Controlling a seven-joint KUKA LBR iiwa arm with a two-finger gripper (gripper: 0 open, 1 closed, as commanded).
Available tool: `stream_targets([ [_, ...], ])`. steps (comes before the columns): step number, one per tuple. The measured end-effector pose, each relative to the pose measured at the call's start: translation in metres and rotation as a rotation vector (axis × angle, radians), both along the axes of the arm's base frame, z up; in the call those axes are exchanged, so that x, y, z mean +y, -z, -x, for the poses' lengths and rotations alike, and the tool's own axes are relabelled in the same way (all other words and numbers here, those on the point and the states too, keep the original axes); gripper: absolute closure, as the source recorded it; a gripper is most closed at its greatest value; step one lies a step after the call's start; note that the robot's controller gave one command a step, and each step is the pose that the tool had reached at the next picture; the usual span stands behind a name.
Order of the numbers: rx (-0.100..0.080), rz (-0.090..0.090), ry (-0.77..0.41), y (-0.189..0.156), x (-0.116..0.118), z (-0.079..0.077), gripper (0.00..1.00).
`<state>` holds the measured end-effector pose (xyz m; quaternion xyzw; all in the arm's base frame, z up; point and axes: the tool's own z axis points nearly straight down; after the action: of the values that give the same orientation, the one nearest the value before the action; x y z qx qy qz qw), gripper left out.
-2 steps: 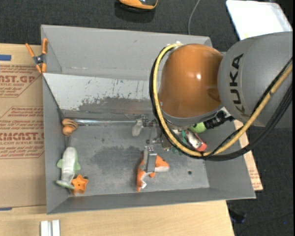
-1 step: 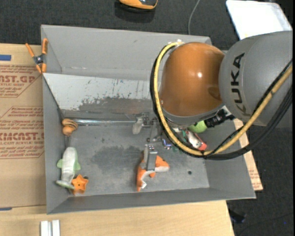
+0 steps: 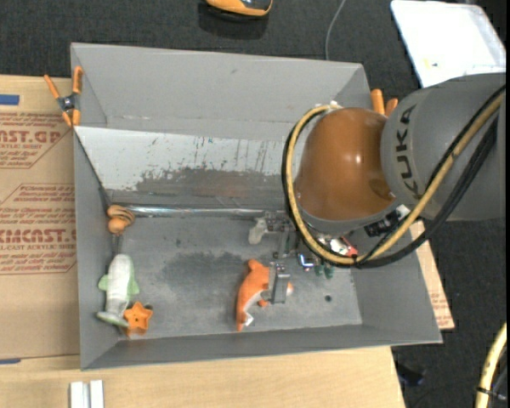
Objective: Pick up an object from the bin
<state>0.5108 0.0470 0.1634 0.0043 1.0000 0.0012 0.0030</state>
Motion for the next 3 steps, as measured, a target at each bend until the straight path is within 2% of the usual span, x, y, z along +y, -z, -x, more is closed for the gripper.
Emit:
stream_targets([
  [1,-0.005,0.000,-0.235,0.031,-0.007,0.025,0.00],
  [2,0.002,0.000,0.079,0.091,0.004,0.016,1.00],
  [3,0.002,0.000,0.079,0.091,0.004,0.016,1.00],
])
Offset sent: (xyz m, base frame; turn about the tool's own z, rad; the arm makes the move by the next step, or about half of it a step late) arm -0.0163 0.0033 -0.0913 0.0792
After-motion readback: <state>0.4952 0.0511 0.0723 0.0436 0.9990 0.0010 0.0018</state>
